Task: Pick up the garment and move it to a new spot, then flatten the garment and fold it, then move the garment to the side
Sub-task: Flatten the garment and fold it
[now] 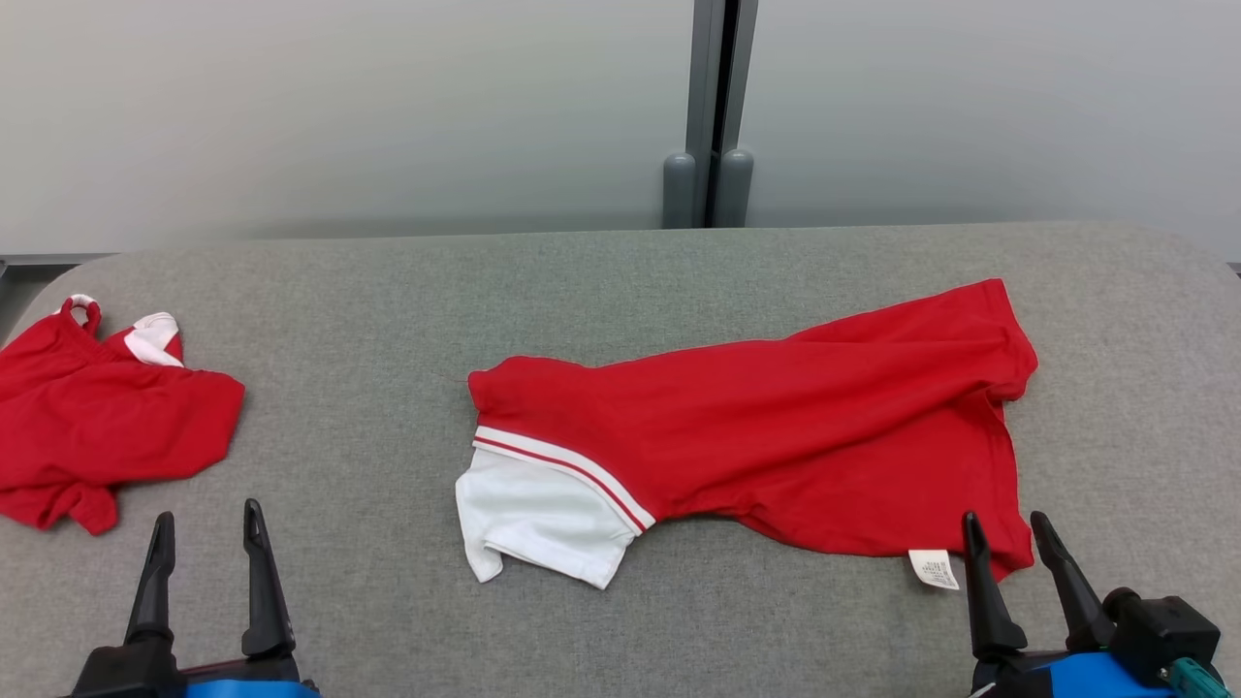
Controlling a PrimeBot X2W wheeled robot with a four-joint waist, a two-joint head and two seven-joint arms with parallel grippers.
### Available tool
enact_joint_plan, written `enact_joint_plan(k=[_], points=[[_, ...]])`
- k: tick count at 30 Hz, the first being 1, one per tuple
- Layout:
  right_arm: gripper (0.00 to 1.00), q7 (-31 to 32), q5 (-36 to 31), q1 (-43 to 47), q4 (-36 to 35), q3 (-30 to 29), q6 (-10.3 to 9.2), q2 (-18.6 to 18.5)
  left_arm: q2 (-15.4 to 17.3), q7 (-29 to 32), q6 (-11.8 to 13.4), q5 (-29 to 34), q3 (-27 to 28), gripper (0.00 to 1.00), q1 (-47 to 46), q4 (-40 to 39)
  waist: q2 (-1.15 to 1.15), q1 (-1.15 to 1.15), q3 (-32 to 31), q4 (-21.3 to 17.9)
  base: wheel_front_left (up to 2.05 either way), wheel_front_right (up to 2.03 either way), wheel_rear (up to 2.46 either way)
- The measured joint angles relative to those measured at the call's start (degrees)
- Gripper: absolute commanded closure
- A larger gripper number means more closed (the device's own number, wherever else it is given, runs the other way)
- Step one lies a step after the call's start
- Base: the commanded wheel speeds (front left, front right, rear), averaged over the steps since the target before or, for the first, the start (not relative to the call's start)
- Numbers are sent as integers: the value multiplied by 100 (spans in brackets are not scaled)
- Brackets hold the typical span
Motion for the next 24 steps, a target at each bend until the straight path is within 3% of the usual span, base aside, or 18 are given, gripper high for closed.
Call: enact_joint_plan(k=[17,24], points=[[0,-1,1,23,91,44,0,2,0,0,-3,46,7,0,67,56,0,0,-38,-107,0,0,0],[0,0,-141,-197,430,-220,0,7,35,0,-181,109,-347,0,-202,401,0,0,152,-252,0,0,0]])
